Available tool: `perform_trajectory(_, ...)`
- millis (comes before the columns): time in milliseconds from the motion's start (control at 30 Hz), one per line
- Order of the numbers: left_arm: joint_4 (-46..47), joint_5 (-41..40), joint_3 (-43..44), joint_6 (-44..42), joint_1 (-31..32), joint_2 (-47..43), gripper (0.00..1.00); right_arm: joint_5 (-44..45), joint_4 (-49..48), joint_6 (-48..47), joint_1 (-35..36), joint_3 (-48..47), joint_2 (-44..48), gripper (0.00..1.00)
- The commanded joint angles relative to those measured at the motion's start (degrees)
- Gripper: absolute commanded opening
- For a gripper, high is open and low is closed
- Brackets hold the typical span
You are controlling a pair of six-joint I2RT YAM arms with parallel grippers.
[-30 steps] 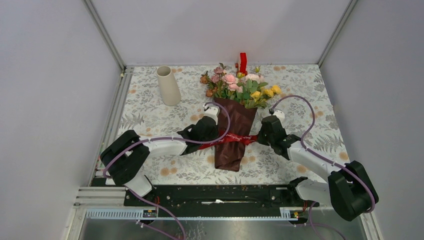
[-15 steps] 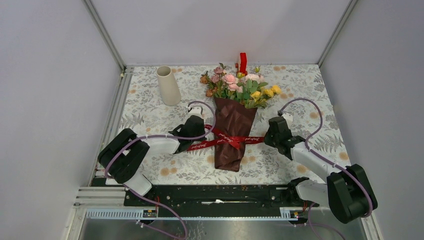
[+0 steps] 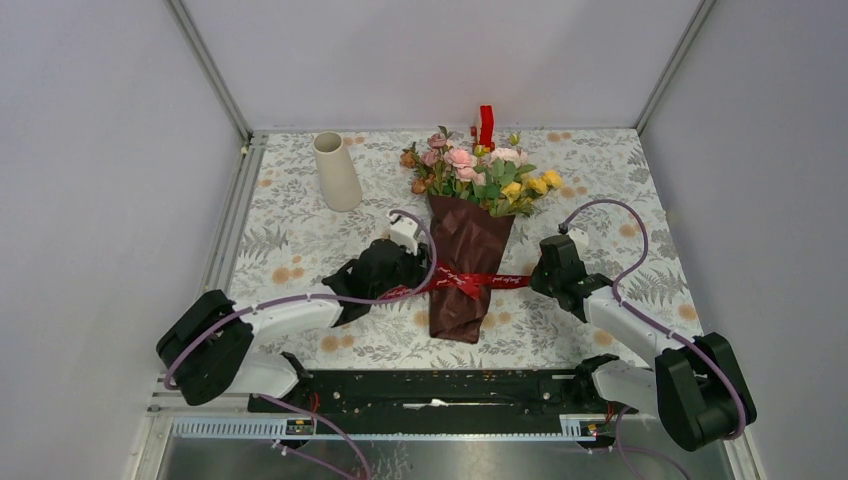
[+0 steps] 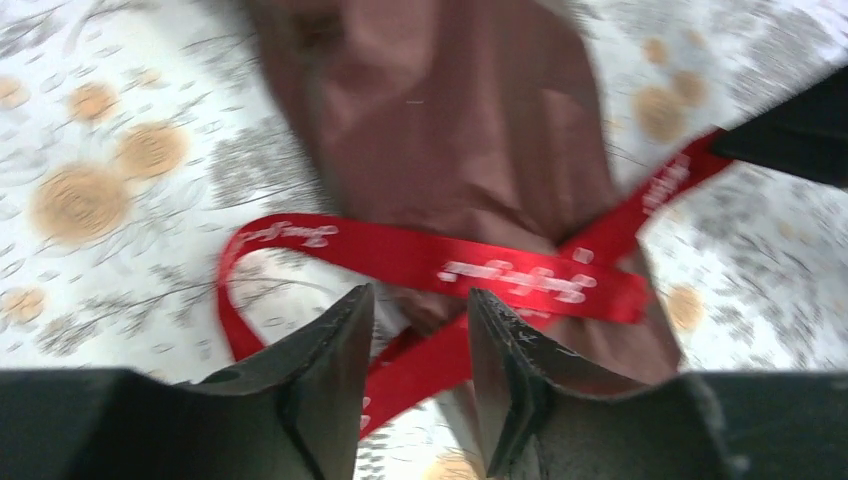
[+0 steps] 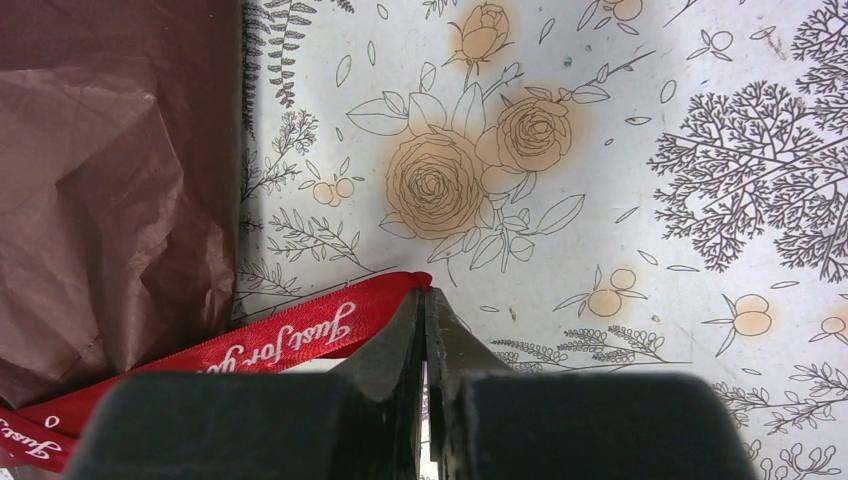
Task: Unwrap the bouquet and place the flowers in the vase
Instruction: Untie the ribbon from the wrapping paper.
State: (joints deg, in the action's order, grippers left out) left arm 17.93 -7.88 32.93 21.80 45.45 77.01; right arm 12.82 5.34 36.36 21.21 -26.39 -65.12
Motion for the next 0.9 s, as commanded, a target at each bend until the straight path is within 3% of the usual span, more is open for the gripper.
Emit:
perform_trajectory(0,2.6,4.2,2.3,-10.2,5.3,-2.0,0.46,-0.1,-0.7,0.7,-0.3,-0.2,0.5,0.00)
perform_trajectory(200,6.8,3.5,0.9,-25.2,12.2,-1.2,0.57,-0.9,-1.1,0.8,-0.3,-0.3,0.3,0.00)
perform_trajectory(500,13.1,-11.2,2.3,-42.5,24.6,7.5,0.61,-1.1,-1.6,0.8,-0.3,-0.6,0.4,0.00)
perform_trajectory(733,14.4,-18.9,5.9,-45.0,27.6,14.0,0.61,-0.8,-1.5,0.8,-0.4,-0.3,1.1,0.00)
perform_trajectory(867,15.1,-18.7,6.7,-45.7,27.8,15.4,0.60,-0.8,-1.6,0.7,-0.5,-0.2,1.1,0.00)
